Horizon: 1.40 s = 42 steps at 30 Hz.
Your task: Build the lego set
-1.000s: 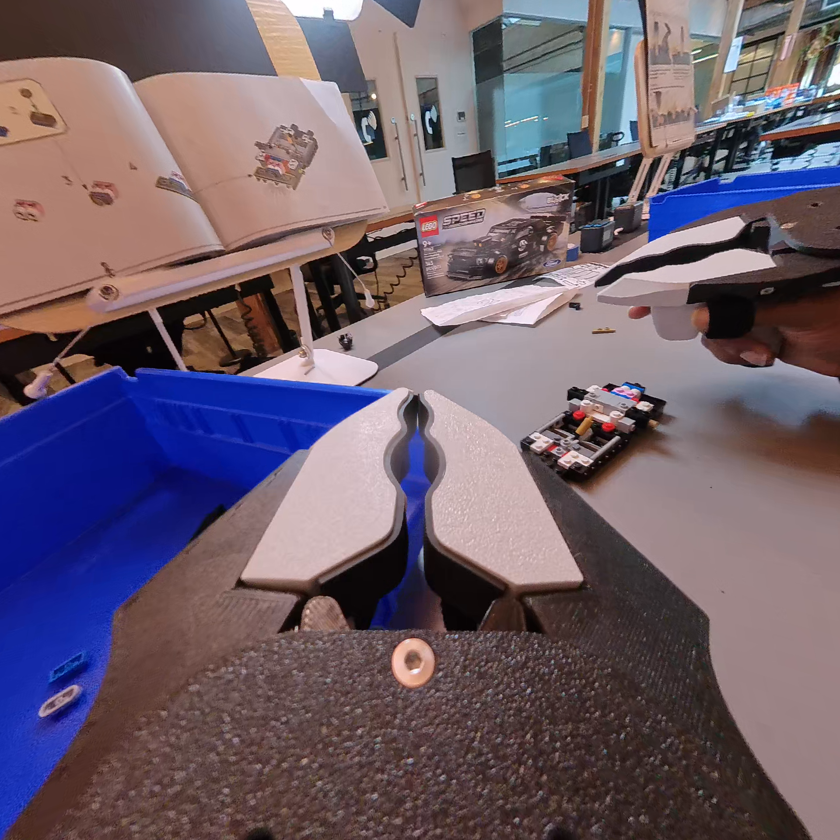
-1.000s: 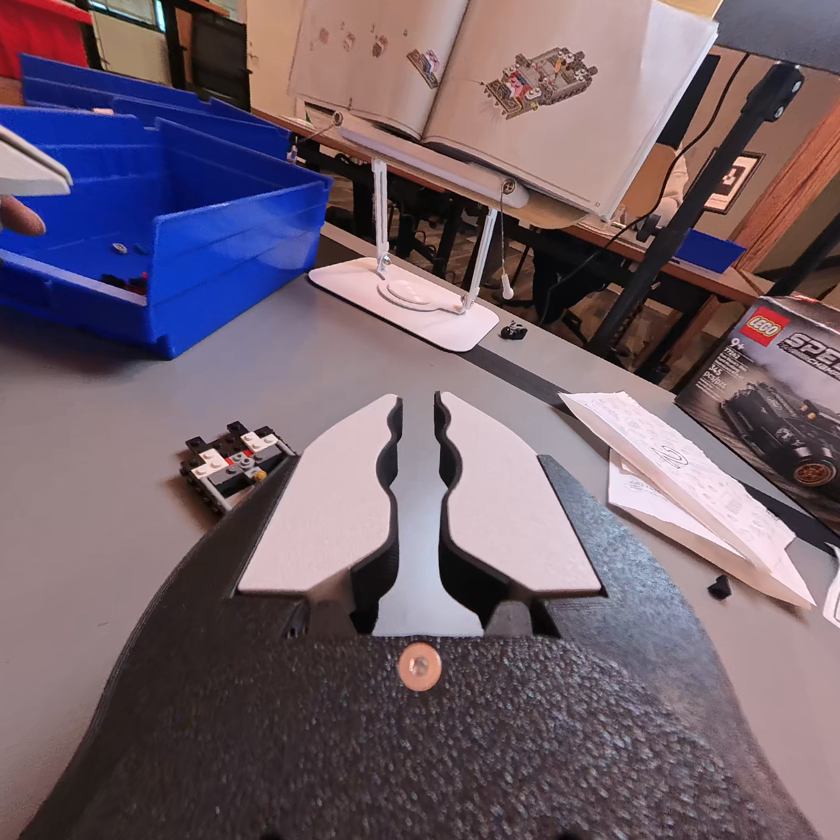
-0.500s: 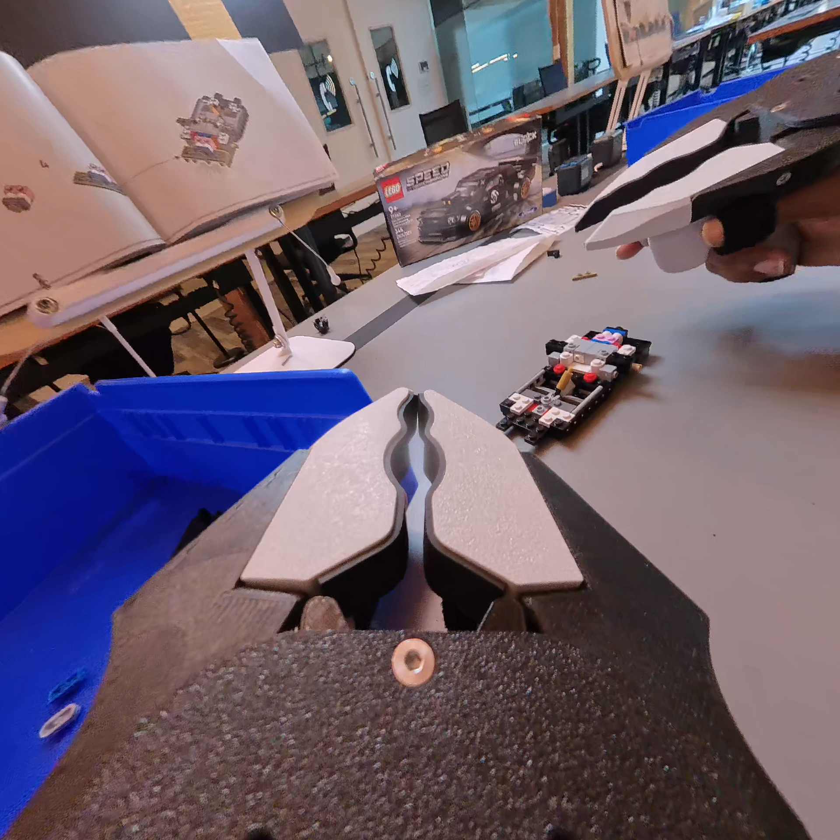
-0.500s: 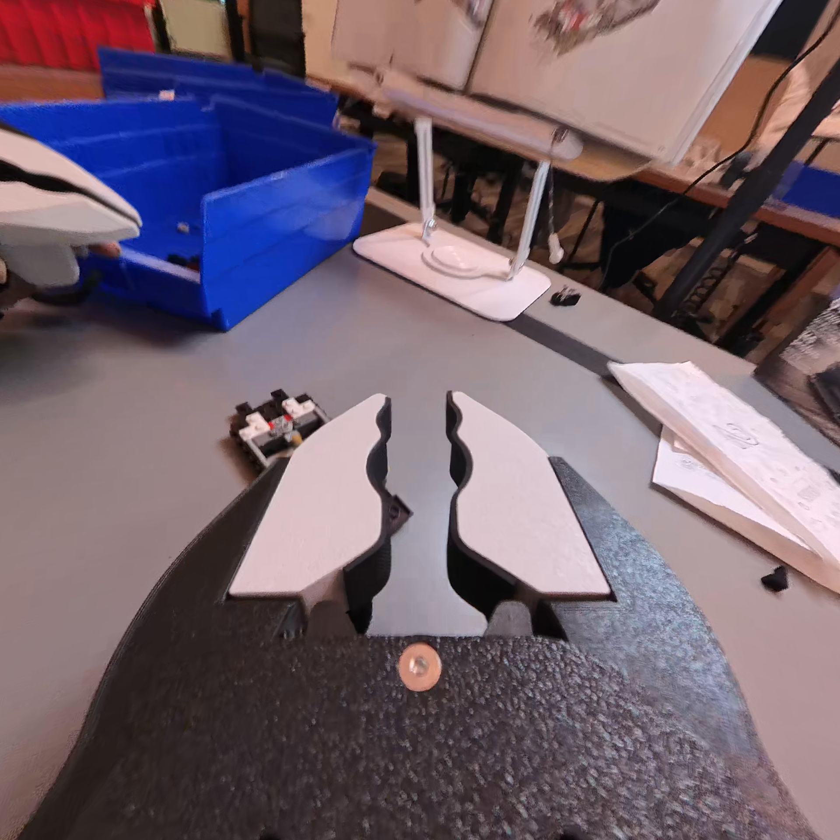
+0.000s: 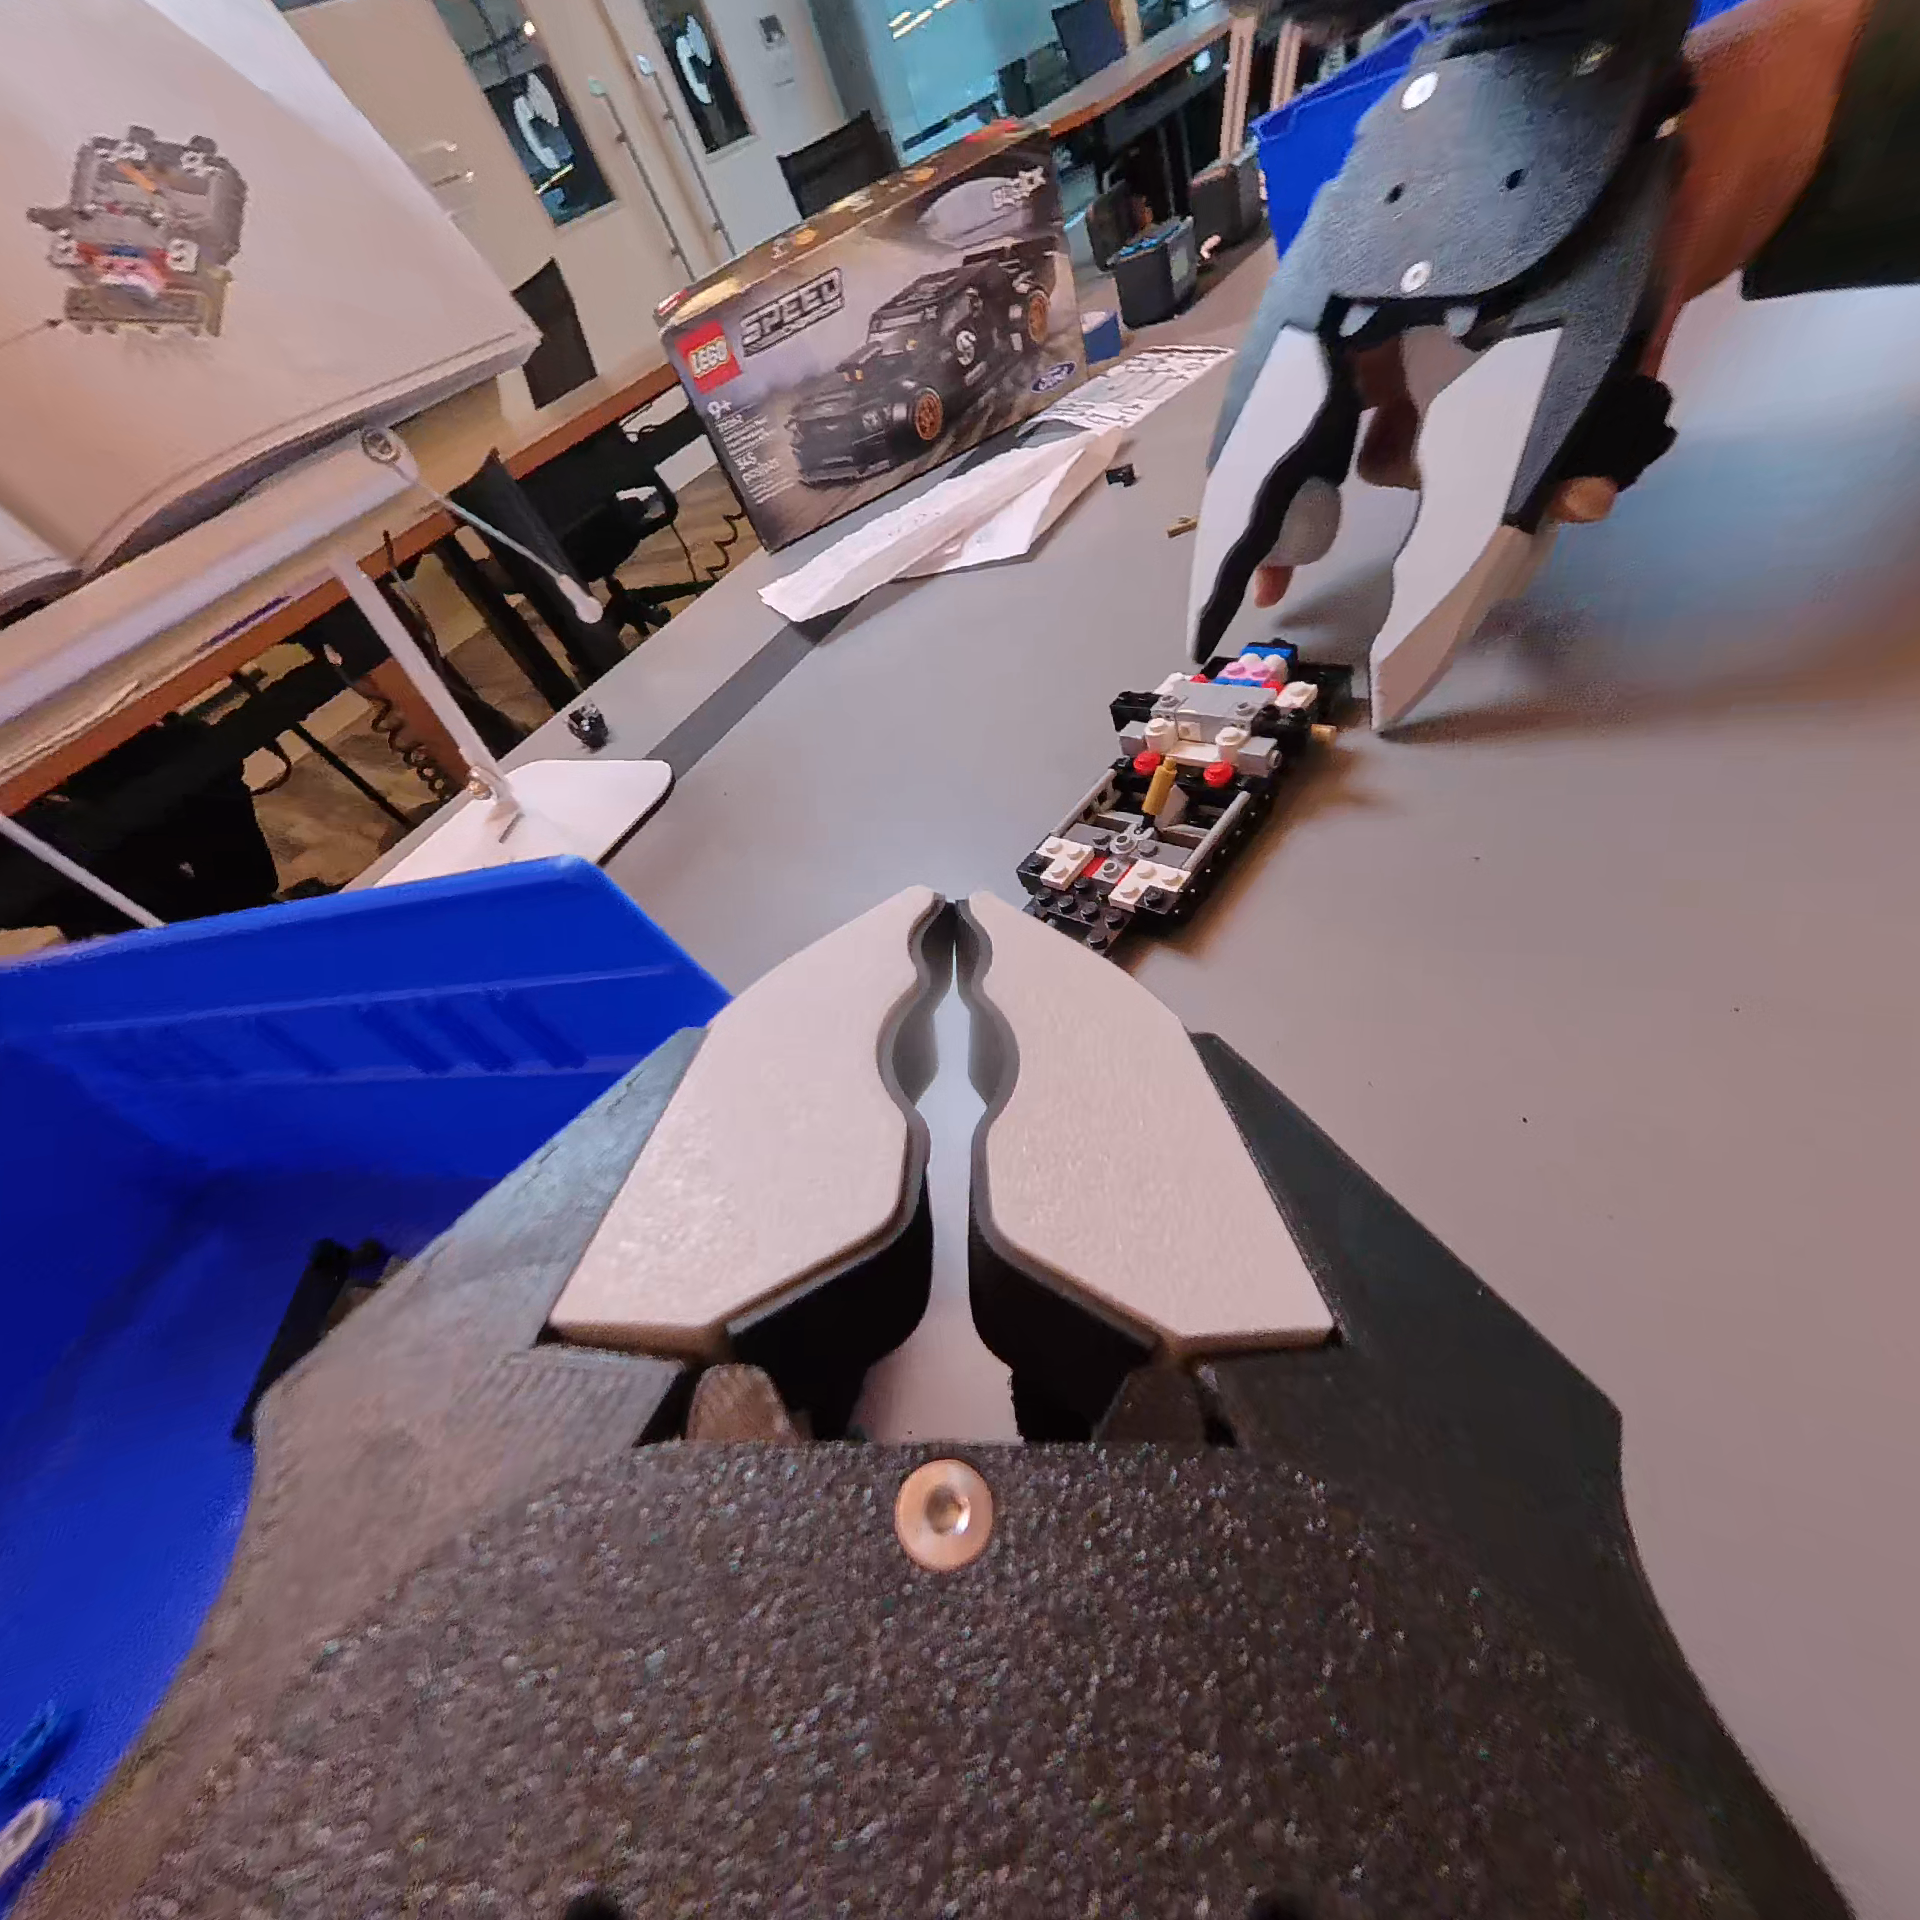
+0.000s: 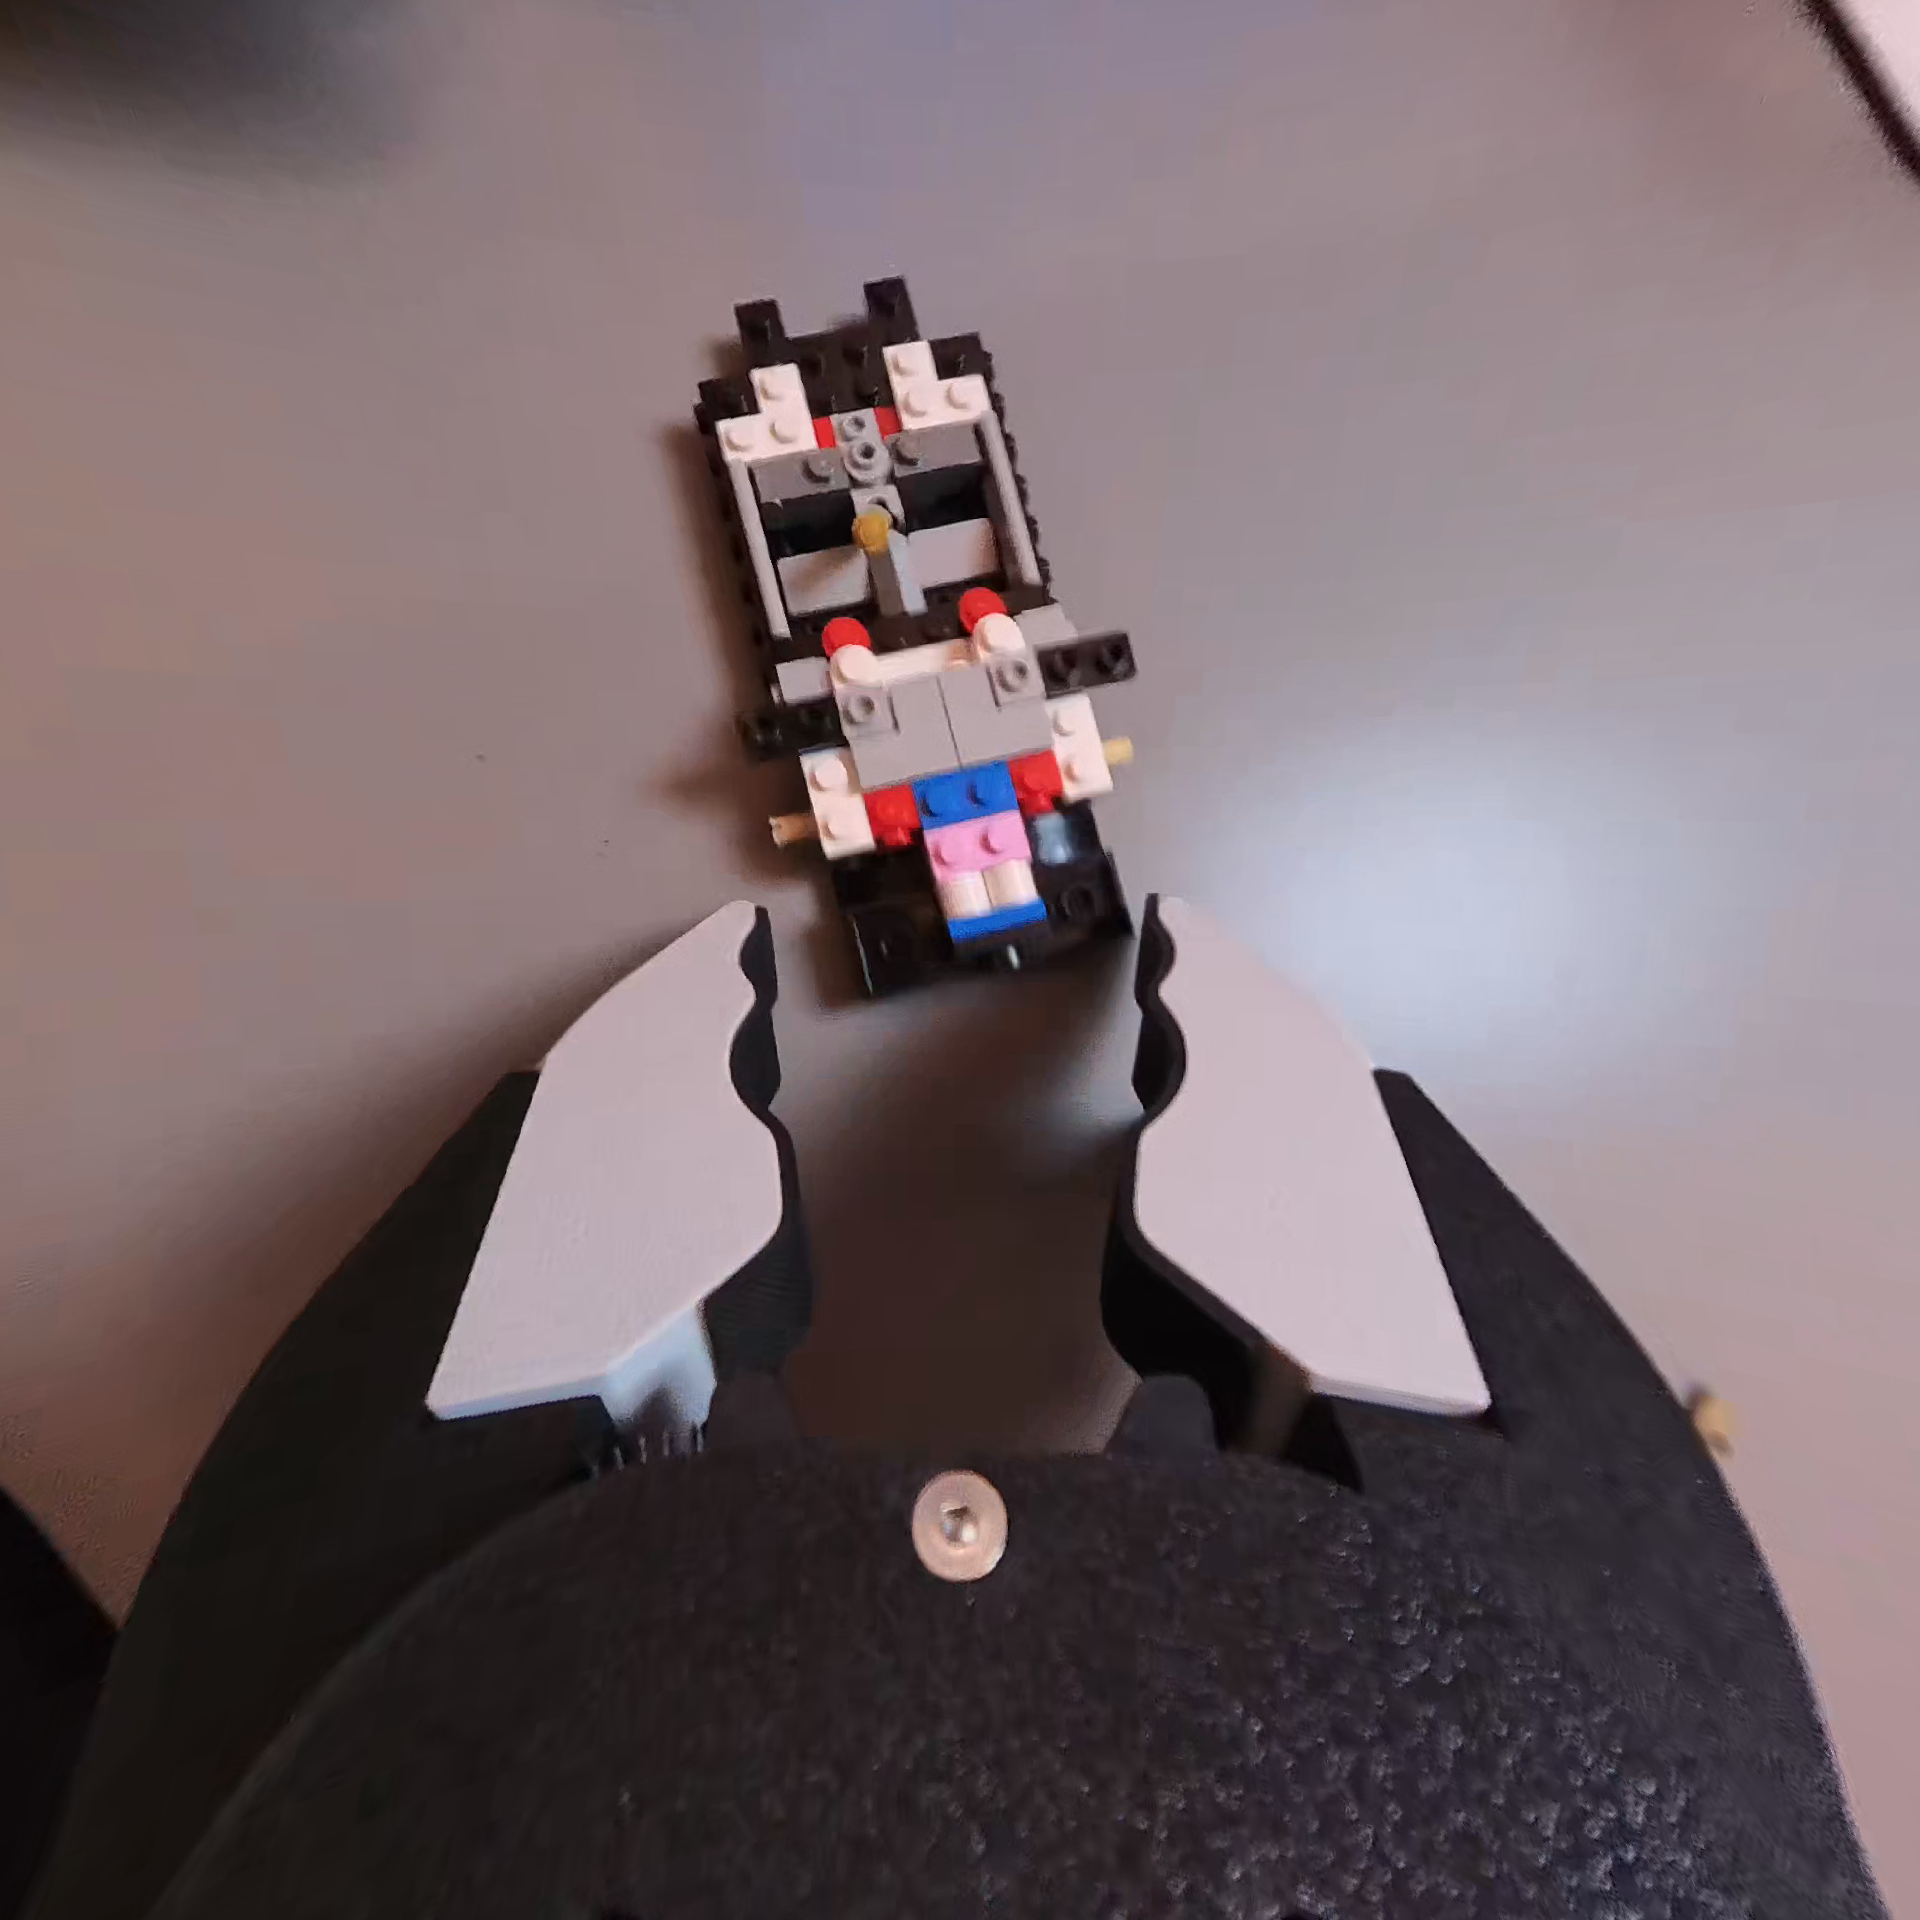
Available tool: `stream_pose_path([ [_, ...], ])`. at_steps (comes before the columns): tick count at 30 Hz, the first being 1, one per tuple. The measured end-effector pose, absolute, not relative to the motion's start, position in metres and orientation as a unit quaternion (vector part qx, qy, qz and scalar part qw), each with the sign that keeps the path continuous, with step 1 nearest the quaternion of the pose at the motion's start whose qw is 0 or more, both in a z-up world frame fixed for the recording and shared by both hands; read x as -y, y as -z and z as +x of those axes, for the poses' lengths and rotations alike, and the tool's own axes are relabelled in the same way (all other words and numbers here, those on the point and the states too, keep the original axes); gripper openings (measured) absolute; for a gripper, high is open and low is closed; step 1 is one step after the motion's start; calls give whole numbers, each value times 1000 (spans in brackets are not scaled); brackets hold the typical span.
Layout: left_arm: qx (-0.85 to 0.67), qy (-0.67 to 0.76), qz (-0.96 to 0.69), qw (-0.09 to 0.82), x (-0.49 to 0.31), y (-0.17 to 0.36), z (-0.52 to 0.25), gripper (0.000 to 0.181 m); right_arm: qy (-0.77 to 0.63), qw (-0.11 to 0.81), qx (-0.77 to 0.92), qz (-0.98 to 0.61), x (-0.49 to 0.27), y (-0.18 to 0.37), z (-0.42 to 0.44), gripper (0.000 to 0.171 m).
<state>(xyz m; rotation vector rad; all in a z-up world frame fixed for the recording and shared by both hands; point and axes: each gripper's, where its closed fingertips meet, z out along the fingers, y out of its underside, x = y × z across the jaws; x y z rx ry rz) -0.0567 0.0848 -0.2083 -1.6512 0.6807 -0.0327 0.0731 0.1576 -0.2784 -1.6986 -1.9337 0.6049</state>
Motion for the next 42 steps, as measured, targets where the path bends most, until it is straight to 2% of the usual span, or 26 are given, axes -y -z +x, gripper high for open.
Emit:
stream_pose_path([
  [2,-316,5,-715,624,-84,210,-53,0,-230,242,713,-617,-155,278,67,61],
  [3,-327,-2,-712,622,-84,210,-52,0,-230,239,716,-615,-154,278,67,52],
  [6,-348,-19,-704,619,-83,211,-52,0,-221,246,725,-605,-147,277,65,51],
  [10,-379,-17,-700,606,-80,216,-51,0,-182,299,760,-547,-125,272,50,51],
  [11,-393,13,-705,590,-75,220,-45,4,-171,318,769,-528,-119,270,45,51],
  [14,-395,90,-738,539,-64,226,-36,38,-144,358,789,-478,-102,266,35,51],
  [17,-414,95,-736,527,-57,223,-29,53,-130,376,800,-450,-91,263,29,51],
  [22,-465,73,-756,456,-44,253,-15,76,-164,362,804,-443,-66,261,18,51],
  [32,-504,55,-776,375,-22,269,-12,76,-214,328,800,-455,-37,262,8,51],
  [36,-496,83,-795,340,-10,273,-12,85,-237,316,789,-472,-32,260,4,51],
  [42,-474,102,-806,340,-15,275,-11,83,-276,292,782,-476,-19,259,-1,51],
])
